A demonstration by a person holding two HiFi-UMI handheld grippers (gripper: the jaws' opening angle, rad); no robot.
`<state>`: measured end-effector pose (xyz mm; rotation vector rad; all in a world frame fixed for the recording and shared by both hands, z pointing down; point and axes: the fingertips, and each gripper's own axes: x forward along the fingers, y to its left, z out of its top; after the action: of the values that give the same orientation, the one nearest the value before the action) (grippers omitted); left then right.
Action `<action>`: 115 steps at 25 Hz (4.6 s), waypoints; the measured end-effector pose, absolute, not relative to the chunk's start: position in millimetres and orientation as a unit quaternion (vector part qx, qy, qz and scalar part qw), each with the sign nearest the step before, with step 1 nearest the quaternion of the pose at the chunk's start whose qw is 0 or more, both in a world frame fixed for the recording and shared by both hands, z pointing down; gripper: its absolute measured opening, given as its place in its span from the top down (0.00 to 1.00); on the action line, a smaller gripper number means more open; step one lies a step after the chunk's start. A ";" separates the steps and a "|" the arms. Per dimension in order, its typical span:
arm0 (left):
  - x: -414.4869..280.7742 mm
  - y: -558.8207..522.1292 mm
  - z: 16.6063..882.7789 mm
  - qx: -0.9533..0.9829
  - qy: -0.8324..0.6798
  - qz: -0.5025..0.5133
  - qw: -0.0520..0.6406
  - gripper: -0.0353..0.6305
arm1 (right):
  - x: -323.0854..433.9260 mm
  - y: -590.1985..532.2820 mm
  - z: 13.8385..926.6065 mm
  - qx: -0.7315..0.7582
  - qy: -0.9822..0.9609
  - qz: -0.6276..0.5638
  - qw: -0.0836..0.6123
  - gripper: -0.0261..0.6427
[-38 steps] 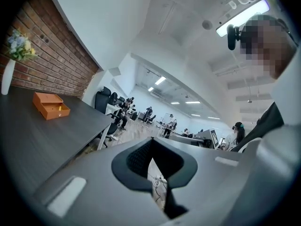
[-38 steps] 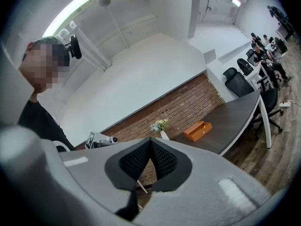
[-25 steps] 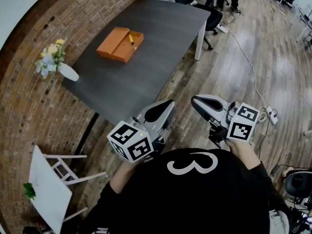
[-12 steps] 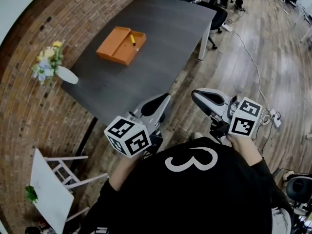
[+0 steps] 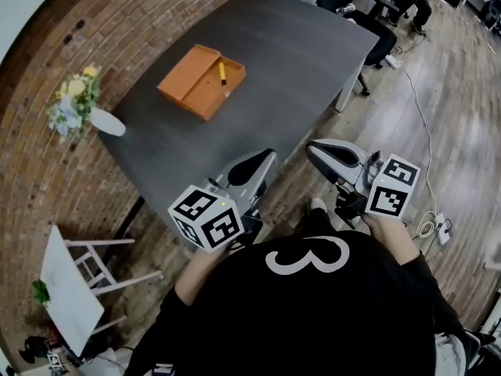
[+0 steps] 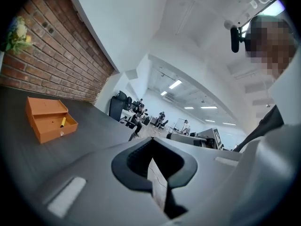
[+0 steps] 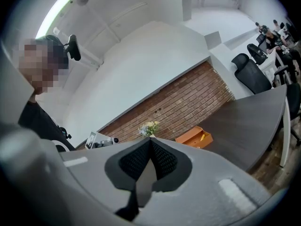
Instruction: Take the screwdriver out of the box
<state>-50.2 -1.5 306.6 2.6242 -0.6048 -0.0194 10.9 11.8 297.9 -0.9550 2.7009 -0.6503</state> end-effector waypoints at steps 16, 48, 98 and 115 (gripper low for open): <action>55.7 -161.8 294.2 0.918 -0.342 -0.011 0.200 0.92 | 107.7 -160.9 300.6 -0.211 0.947 -0.234 0.060 0.96; -130.6 -400.7 362.8 0.827 -0.524 0.083 0.187 0.75 | 38.4 -340.2 377.9 -0.140 0.933 -0.333 0.003 0.96; -130.2 -461.2 567.1 0.714 -0.508 0.347 0.334 0.81 | 71.7 -358.4 413.4 -0.169 0.913 -0.370 0.010 0.96; -117.7 -438.0 496.5 0.744 -0.519 0.362 0.213 0.81 | 59.3 -333.1 394.3 -0.135 0.927 -0.349 0.004 0.96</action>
<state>-117.7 -438.0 496.5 2.0666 -1.4414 1.0044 59.3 -333.1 394.3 -0.4220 2.9061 -1.0954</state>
